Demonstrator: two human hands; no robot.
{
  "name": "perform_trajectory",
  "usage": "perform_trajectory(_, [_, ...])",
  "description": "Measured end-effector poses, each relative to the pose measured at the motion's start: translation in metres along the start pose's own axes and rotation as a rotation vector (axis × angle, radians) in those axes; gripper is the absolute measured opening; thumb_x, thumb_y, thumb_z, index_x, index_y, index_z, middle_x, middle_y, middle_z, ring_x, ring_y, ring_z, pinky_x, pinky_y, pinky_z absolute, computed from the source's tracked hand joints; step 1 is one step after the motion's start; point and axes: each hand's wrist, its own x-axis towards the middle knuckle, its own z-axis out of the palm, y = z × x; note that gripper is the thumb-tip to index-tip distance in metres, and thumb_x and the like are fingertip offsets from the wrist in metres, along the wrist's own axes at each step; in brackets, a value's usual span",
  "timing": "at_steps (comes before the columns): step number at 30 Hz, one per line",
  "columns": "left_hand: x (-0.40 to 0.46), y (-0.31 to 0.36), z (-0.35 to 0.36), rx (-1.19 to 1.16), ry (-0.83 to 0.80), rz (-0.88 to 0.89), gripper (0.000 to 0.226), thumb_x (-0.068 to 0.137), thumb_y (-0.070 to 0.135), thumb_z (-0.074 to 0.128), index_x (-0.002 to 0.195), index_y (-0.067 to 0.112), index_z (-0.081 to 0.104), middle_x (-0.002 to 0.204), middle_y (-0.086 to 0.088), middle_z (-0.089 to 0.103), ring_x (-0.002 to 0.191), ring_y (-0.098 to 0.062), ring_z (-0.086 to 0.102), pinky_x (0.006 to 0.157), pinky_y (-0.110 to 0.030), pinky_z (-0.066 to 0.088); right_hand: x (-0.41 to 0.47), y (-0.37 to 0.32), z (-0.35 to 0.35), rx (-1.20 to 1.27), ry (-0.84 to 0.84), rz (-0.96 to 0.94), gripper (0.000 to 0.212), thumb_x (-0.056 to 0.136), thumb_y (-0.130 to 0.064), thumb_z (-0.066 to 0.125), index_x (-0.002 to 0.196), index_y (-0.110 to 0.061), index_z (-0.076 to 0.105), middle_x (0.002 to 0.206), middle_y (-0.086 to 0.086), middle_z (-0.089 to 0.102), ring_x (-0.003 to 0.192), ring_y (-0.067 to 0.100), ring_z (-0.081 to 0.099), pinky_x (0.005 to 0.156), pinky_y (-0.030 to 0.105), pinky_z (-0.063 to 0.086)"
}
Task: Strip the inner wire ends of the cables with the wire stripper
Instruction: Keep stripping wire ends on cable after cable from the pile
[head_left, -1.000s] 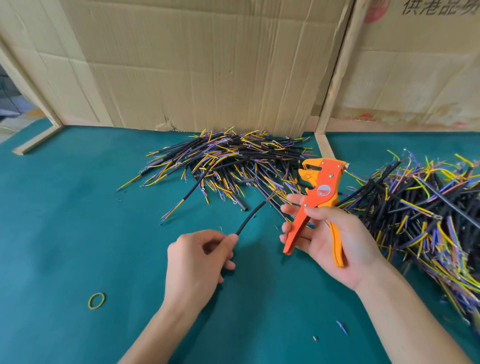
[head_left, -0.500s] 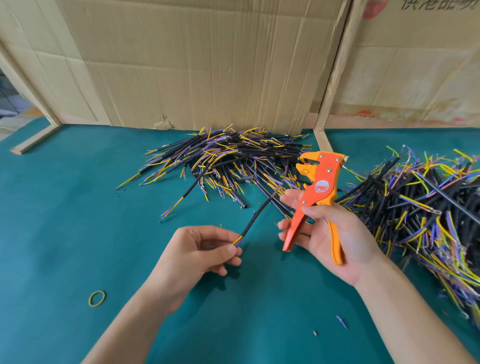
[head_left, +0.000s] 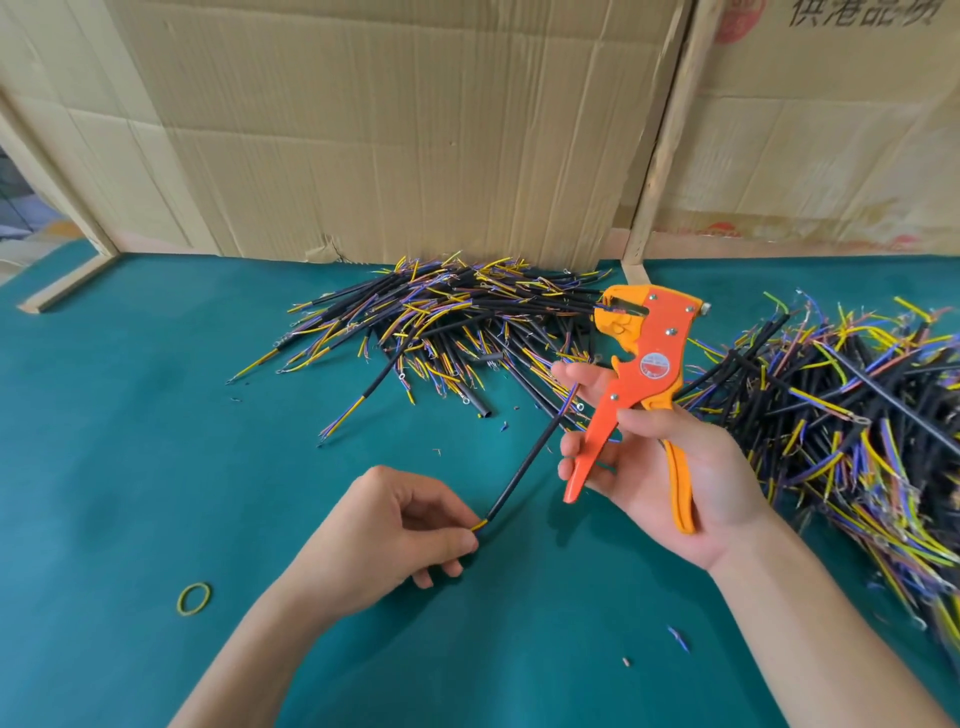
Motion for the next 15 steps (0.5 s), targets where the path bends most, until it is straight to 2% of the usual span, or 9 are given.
perform_trajectory(4, [0.002,-0.002,0.002,0.047,0.018,0.002,0.015,0.086,0.011,0.078,0.084,0.026,0.077,0.070,-0.005,0.074,0.063,-0.015,0.071,0.045,-0.023,0.046,-0.001,-0.002,0.004,0.086,-0.122,-0.003,0.072,0.081,-0.023,0.076,0.145,-0.003,0.051,0.159,0.007,0.043,0.088,0.026,0.064,0.087,0.042,0.055])
perform_trajectory(8, [0.005,-0.008,0.003,0.091,0.170,0.005,0.014,0.087,0.020,0.078,0.084,0.034,0.076,0.069,0.000,0.075,0.040,-0.014,0.053,0.047,-0.018,0.043,-0.002,-0.005,0.003,0.141,-0.184,-0.016,0.066,0.084,-0.022,0.073,0.144,-0.004,0.051,0.161,0.008,0.039,0.089,0.025,0.064,0.087,0.042,0.054])
perform_trajectory(10, [0.007,-0.010,0.003,0.070,0.267,0.031,0.015,0.086,0.020,0.077,0.083,0.035,0.075,0.068,0.000,0.075,0.037,-0.015,0.049,0.046,-0.017,0.042,-0.002,-0.006,0.002,0.141,-0.203,-0.021,0.065,0.086,-0.022,0.072,0.145,-0.004,0.051,0.162,0.008,0.037,0.090,0.025,0.064,0.087,0.042,0.054])
perform_trajectory(15, [0.011,-0.009,-0.004,-0.108,0.510,0.102,0.014,0.085,0.012,0.079,0.075,0.021,0.074,0.069,-0.003,0.073,0.048,-0.018,0.059,0.045,-0.022,0.046,0.000,-0.007,-0.003,0.113,-0.079,-0.033,0.062,0.086,-0.019,0.068,0.144,-0.004,0.053,0.158,0.009,0.044,0.089,0.025,0.064,0.087,0.041,0.055])
